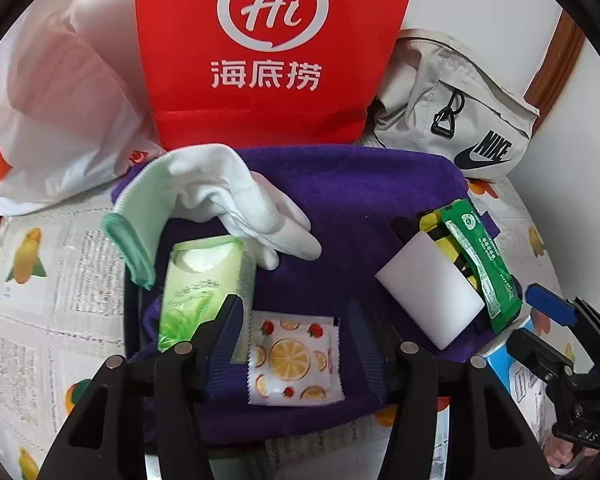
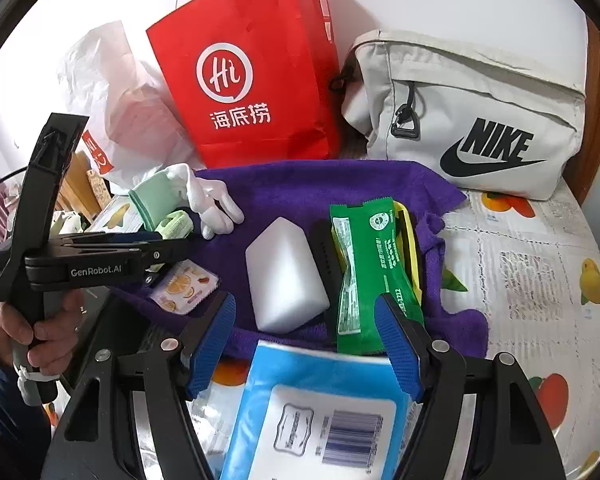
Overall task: Organize soft objects
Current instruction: 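Move the right tool to the crumpled white tissue and grasp it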
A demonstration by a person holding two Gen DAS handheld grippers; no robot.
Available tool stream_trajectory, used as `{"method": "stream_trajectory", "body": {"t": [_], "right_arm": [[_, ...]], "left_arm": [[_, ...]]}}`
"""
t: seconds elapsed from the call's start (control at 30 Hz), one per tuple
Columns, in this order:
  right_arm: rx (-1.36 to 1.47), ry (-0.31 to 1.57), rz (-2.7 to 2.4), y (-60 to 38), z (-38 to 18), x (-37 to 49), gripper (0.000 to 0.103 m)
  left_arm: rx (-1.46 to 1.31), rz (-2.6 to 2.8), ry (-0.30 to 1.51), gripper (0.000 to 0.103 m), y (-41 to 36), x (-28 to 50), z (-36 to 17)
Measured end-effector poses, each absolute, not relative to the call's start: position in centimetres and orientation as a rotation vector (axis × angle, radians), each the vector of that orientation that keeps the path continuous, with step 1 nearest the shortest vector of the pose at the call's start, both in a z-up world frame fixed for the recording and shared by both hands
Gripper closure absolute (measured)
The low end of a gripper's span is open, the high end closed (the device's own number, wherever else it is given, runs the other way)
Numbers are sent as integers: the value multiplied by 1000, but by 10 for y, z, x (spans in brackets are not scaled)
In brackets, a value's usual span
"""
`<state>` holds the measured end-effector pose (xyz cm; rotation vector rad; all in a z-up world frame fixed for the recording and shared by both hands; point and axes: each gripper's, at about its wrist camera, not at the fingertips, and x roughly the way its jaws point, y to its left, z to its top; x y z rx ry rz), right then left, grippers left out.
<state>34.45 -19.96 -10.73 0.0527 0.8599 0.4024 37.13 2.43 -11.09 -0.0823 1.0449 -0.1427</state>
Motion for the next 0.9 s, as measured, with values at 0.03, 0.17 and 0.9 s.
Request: {"method": "stream_trajectory", "body": {"t": [0.03,0.17,0.9], "right_arm": [[52,859,404,-200,-106,341,32],[56,852,403,-203,-99,328,32],[-87,827,503,-171,-102,173,59]], "left_arm": [[-80,-135,1046,50,25,370,-109],[-94,-122,1030,50,31,359,-97],[-156,-85,979,50,67,231,-55]]}}
